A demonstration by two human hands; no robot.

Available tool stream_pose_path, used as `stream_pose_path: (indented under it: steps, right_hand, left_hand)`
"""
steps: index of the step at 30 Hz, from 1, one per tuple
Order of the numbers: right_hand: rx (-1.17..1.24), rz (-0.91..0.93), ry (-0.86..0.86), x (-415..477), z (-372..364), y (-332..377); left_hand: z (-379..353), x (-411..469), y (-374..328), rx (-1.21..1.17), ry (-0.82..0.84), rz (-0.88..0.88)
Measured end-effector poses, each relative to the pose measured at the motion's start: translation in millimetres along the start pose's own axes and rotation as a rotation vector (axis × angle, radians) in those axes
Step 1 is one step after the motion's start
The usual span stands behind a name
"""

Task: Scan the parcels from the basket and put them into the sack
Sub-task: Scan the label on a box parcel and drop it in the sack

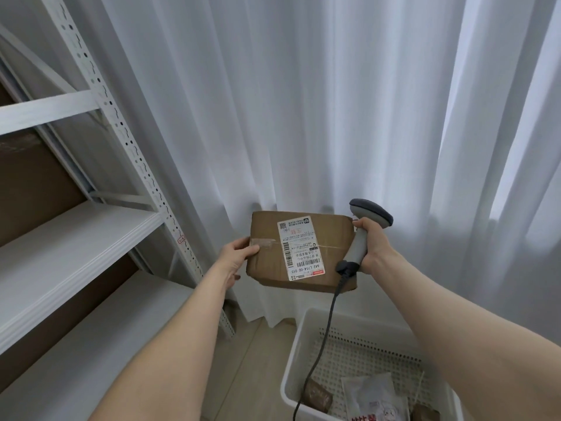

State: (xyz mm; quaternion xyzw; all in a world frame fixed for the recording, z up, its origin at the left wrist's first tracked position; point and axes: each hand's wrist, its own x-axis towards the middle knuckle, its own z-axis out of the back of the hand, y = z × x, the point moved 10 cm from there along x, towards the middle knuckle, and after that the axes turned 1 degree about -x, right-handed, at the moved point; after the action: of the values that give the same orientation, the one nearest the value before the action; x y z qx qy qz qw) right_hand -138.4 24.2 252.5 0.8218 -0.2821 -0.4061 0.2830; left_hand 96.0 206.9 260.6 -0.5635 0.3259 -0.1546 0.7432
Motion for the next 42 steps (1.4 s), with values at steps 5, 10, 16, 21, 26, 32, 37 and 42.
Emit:
stream_pose_path:
  steps: [5, 10, 16, 21, 26, 32, 37, 42]
  right_hand:
    - [0.003, 0.007, -0.021, 0, 8, -3]
    - [0.036, 0.012, -0.077, 1, 19, -2]
    - [0.109, -0.027, -0.111, 5, 30, -15]
    - [0.144, -0.050, -0.160, 4, 40, -21]
    - [0.129, -0.046, -0.164, 4, 39, -17]
    - [0.026, -0.029, -0.130, 1, 23, -9]
    - [-0.068, 0.007, -0.121, 1, 12, -8]
    - [-0.147, 0.006, -0.100, 3, 6, -22]
  left_hand:
    - [-11, -3, 3, -0.126, 0.008, 0.010]
    - [-19, -2, -5, -0.130, 0.021, -0.064]
    - [-32, -2, -21, -0.172, 0.078, -0.117]
    - [-40, -6, -37, -0.124, 0.102, -0.182]
    - [-41, -6, -40, -0.062, 0.129, -0.141]
    - [-38, -4, -31, 0.007, 0.172, -0.045]
    - [-26, 0, -15, -0.161, 0.085, 0.021]
    - [-5, 3, 1, -0.168, 0.002, 0.072]
